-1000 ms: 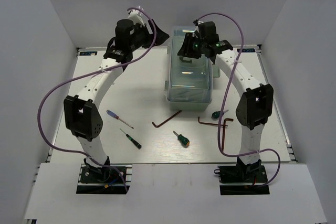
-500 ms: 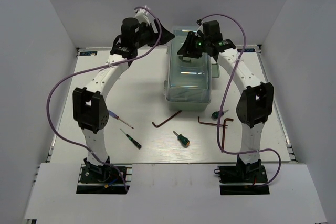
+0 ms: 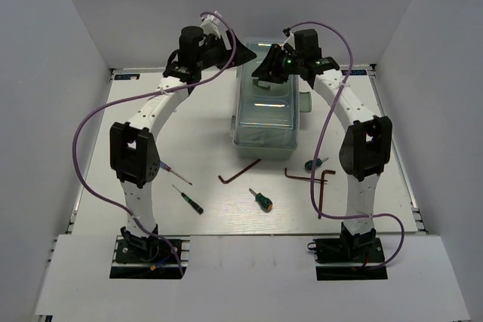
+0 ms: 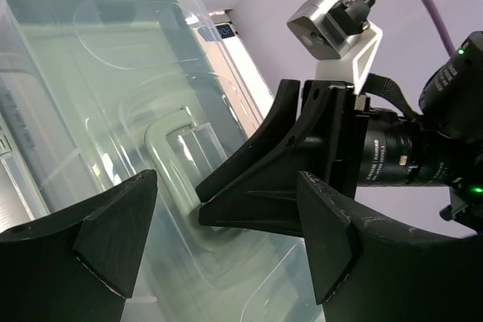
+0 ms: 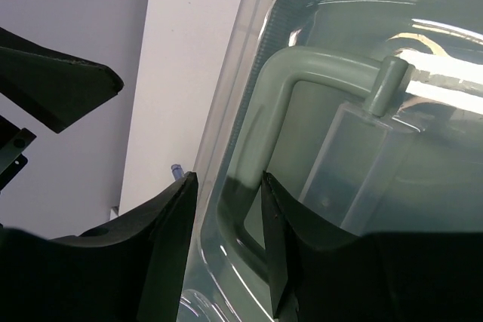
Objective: Sort the tools into containers
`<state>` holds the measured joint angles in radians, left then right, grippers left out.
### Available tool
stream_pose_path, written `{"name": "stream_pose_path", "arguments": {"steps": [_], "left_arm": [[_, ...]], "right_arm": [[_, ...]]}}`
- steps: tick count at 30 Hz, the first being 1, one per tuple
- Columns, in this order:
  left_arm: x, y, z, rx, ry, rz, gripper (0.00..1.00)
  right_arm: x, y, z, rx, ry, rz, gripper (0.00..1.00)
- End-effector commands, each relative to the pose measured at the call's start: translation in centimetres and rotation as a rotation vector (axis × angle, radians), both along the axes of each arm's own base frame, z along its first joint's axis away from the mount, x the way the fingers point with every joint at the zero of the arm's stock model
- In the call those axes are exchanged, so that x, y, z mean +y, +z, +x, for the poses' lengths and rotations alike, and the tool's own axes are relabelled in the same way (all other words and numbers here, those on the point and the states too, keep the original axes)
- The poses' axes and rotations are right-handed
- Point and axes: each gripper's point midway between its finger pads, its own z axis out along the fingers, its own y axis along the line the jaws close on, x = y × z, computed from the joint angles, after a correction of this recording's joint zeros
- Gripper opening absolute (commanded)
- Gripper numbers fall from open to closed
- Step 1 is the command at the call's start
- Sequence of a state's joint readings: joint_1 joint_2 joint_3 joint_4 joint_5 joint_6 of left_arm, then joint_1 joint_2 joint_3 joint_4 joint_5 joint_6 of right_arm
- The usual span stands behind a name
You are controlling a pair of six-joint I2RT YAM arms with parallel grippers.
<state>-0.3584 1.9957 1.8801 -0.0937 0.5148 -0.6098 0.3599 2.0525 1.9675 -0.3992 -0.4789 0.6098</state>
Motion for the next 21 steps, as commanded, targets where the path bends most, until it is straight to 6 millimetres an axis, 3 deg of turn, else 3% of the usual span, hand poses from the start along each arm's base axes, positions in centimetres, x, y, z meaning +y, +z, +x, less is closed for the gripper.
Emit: {"name": "stream_pose_path", "arguments": {"steps": [1, 8, 14, 15, 21], "left_arm": [[-0.5, 2.0, -0.7, -0.027, -0.034, -0.022, 0.85], [-0.7, 0.9, -1.0, 0.012, -0.053, -0.012, 0.85], [-1.5, -0.7, -0.8, 0.068, -0.087, -0.04, 0.85], [-1.6, -0.2, -1.0, 0.058, -0.102, -0.046, 0.85], [-3.0, -1.3, -1.0, 0.097, -0.153, -0.072, 0.85]], "right_arm": [[1.4, 1.8, -0.6, -0.011, 0.067, 0.087, 0.45], [1.1, 2.8, -0.6, -0.033, 0.072, 0.112, 0.44], [1.1, 2.7, -0.6, -0.033, 0.076, 0.112, 0.44], [1.2, 2.7, -0.7, -0.033, 0.079, 0.113, 0.44], [1.2, 2.4, -0.8, -0.026, 0.081, 0.11, 0.44]]}}
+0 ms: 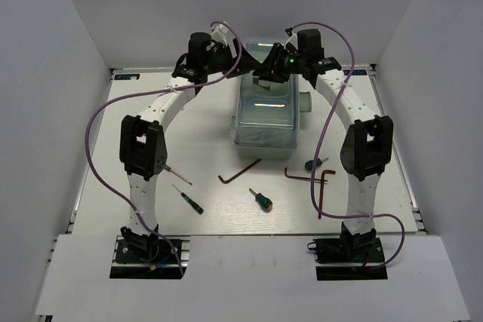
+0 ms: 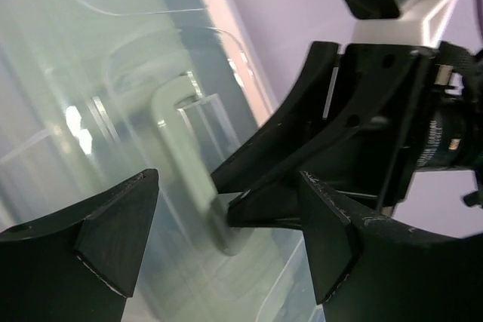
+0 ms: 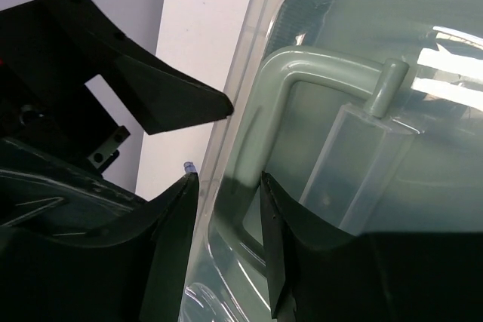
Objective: Sort the tools into containers
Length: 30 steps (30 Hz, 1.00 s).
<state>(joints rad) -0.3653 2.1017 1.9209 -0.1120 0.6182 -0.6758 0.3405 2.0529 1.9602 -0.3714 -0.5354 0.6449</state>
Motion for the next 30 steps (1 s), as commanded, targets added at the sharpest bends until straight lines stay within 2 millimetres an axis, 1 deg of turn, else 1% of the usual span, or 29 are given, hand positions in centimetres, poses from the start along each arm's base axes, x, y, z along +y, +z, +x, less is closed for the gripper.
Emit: {"name": "stream_pose_path", "arguments": {"steps": [1, 2, 3, 6, 7, 8, 9, 11, 14, 16, 18, 20, 21, 23, 25, 26, 27, 28, 29, 30], "left_arm": [[-0.9, 2.8, -1.0, -0.038, -0.061, -0.051, 0.85], [-1.0, 2.9, -1.1, -0.029, -0.06, -0.056, 0.85], [-1.1, 2.3, -1.0, -0.019, -0.068, -0.054, 0.85], [-1.1, 2.5, -1.0, -0.027, -0.069, -0.057, 0.85], [-1.1, 2.9, -0.9, -0.036, -0.069, -0.06, 0.85], [-1.2, 2.4, -0.8, -0.019, -0.067, -0.062, 0.85], [-1.1, 2.4, -0.7, -0.009, -0.056, -0.056, 0.85], [-1.0, 1.8, -0.3, 0.012, -0.033, -0.043, 0.85], [-0.8, 1.6, -0.1, 0.038, -0.006, -0.047, 0.85], [-0.7, 2.0, -0.1, 0.04, 0.005, -0.056, 0.85], [-0.8, 1.9, 0.0, 0.047, 0.01, -0.079, 0.85], [-0.8, 3.0, 0.2, 0.027, 0.022, -0.113, 0.85], [-0.9, 2.7, 0.1, 0.037, 0.023, -0.117, 0.85], [-0.8, 3.6, 0.2, 0.02, 0.032, -0.13, 0.85], [-0.8, 3.9, 0.3, 0.035, 0.045, -0.151, 0.85], [-0.7, 4.5, 0.5, 0.03, 0.056, -0.161, 0.85], [-0.8, 3.9, 0.6, 0.061, 0.059, -0.148, 0.85], [-0.7, 4.2, 0.5, 0.065, 0.06, -0.146, 0.85], [-0.7, 3.8, 0.8, 0.08, 0.073, -0.138, 0.85], [-0.6, 3.7, 0.7, 0.089, 0.073, -0.125, 0.85]], "right_arm": [[1.2, 1.6, -0.6, -0.04, 0.057, 0.058, 0.44], [1.2, 1.7, -0.6, -0.045, 0.06, 0.061, 0.44], [1.3, 1.6, -0.7, -0.042, 0.062, 0.059, 0.44], [1.3, 1.6, -0.8, -0.044, 0.063, 0.061, 0.44], [1.3, 1.5, -0.8, -0.036, 0.061, 0.062, 0.44], [1.3, 1.7, -0.9, -0.041, 0.065, 0.063, 0.44], [1.2, 1.5, -0.8, -0.038, 0.061, 0.063, 0.44], [1.2, 1.7, -0.9, -0.042, 0.064, 0.066, 0.44], [1.4, 1.7, -0.8, -0.046, 0.066, 0.069, 0.44], [1.2, 1.6, -0.6, -0.042, 0.059, 0.069, 0.44], [1.4, 1.7, -0.8, -0.045, 0.066, 0.07, 0.44], [1.3, 1.7, -0.8, -0.042, 0.065, 0.071, 0.44], [1.3, 1.7, -0.7, -0.044, 0.063, 0.071, 0.44], [1.3, 1.7, -0.7, -0.047, 0.064, 0.071, 0.44], [1.3, 1.8, -0.7, -0.047, 0.063, 0.072, 0.44], [1.2, 1.6, -0.7, -0.045, 0.064, 0.07, 0.44], [1.2, 1.7, -0.7, -0.045, 0.063, 0.069, 0.44], [1.2, 1.7, -0.8, -0.045, 0.066, 0.07, 0.44], [1.2, 1.8, -0.8, -0.048, 0.064, 0.069, 0.44], [1.2, 1.6, -0.7, -0.043, 0.063, 0.069, 0.44]]}}
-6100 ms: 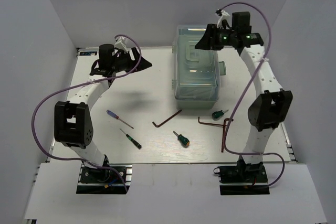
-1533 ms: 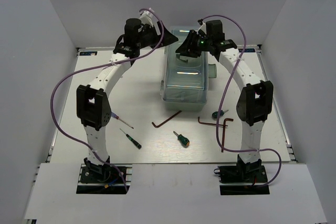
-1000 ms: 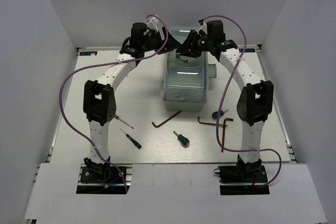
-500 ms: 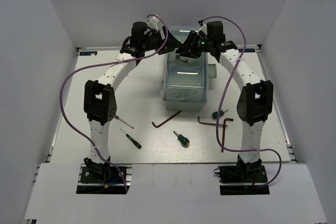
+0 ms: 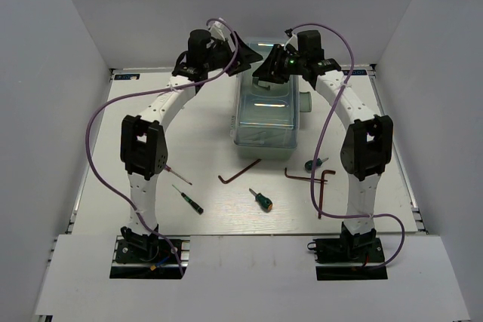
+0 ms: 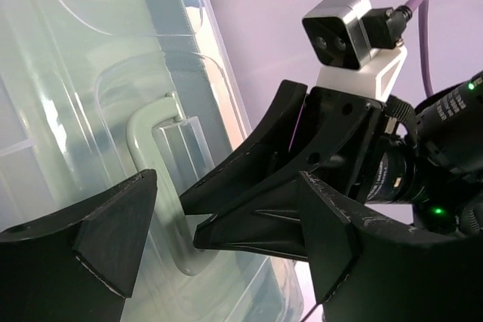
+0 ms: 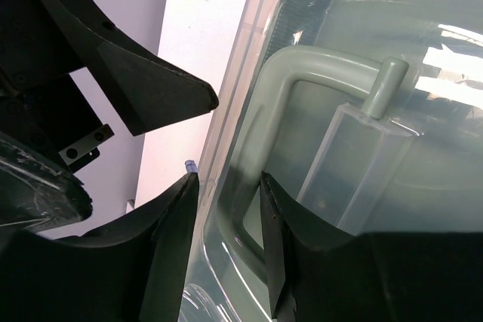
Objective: Sort the tools into containers
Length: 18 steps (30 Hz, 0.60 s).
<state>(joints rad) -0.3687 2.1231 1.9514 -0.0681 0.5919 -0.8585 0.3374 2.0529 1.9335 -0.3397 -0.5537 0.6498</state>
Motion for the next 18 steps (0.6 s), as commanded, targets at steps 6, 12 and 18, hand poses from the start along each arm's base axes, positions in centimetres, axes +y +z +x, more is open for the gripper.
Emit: {"name": "stream_pose_path", "arguments": {"steps": [6, 12, 18], "left_arm": [[0.4, 1.2, -0.2, 0.069, 0.038, 0.026, 0.85], [0.3, 0.9, 0.3, 0.111, 0.05, 0.046, 0.85], [0.1, -0.5, 0.2, 0.162, 0.031, 0.062, 0.85]], "right_arm": [[1.0, 2.2, -0.7, -0.05, 0.051, 0.057, 0.44], [0.9, 2.0, -0.7, -0.046, 0.052, 0.054, 0.44], [0.9, 1.9, -0.7, -0.054, 0.056, 0.048, 0.44]]}}
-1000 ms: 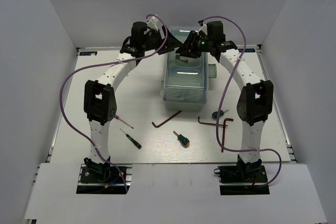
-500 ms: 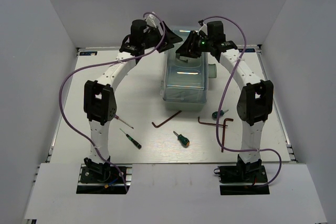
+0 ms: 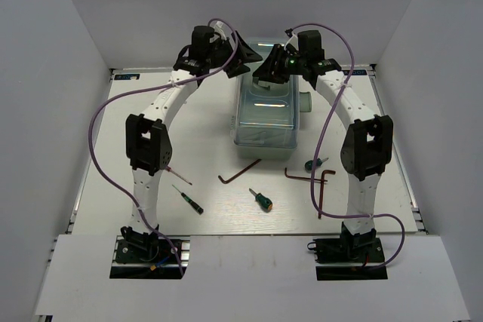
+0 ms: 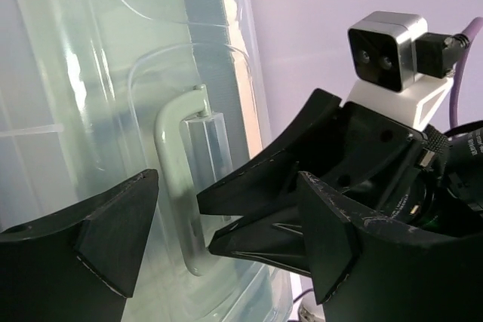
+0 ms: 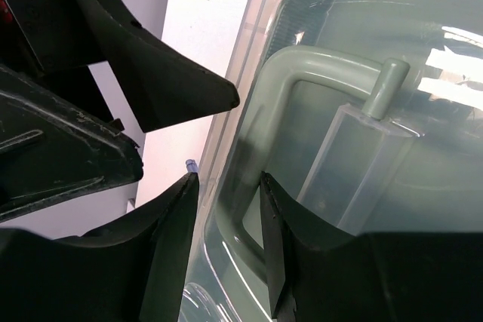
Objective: Sort the tools into containers
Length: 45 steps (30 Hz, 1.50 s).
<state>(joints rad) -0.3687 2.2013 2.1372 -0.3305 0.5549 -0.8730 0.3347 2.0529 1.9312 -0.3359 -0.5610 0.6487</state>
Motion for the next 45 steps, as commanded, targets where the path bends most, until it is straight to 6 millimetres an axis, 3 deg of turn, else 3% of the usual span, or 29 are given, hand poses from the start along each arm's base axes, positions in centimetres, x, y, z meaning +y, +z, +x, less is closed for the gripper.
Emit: {"name": "stream_pose_path", "arguments": {"steps": [1, 6, 20, 21, 32, 36, 45], "left_arm": [[-0.1, 1.0, -0.5, 0.01, -0.008, 0.004, 0.85], [-0.2, -0.3, -0.3, 0.039, -0.008, 0.015, 0.85], [-0.8, 0.0, -1.2, 0.08, -0.077, 0.009, 0.85], [-0.8, -0.8, -1.2, 0.094, -0.08, 0.021, 0.85], [-0.3, -2.0, -2.0, 0.132, -0.09, 0.067, 0.85], [-0.2, -1.1, -1.9, 0.105, -0.084, 0.069, 0.85], [-0.2, -2.1, -2.0, 0.128, -0.088, 0.084, 0.85]], "right_arm": [[1.1, 2.0, -0.9, -0.052, 0.056, 0.047, 0.44], [1.0, 1.9, -0.8, -0.049, 0.055, 0.048, 0.44], [1.2, 2.1, -1.0, -0.059, 0.064, 0.052, 0.44], [1.2, 2.3, -1.1, -0.062, 0.066, 0.054, 0.44], [1.1, 2.7, -1.2, -0.066, 0.07, 0.065, 0.44], [1.2, 2.6, -1.2, -0.066, 0.072, 0.067, 0.44], [1.4, 3.3, -1.8, -0.069, 0.089, 0.098, 0.44]]}}
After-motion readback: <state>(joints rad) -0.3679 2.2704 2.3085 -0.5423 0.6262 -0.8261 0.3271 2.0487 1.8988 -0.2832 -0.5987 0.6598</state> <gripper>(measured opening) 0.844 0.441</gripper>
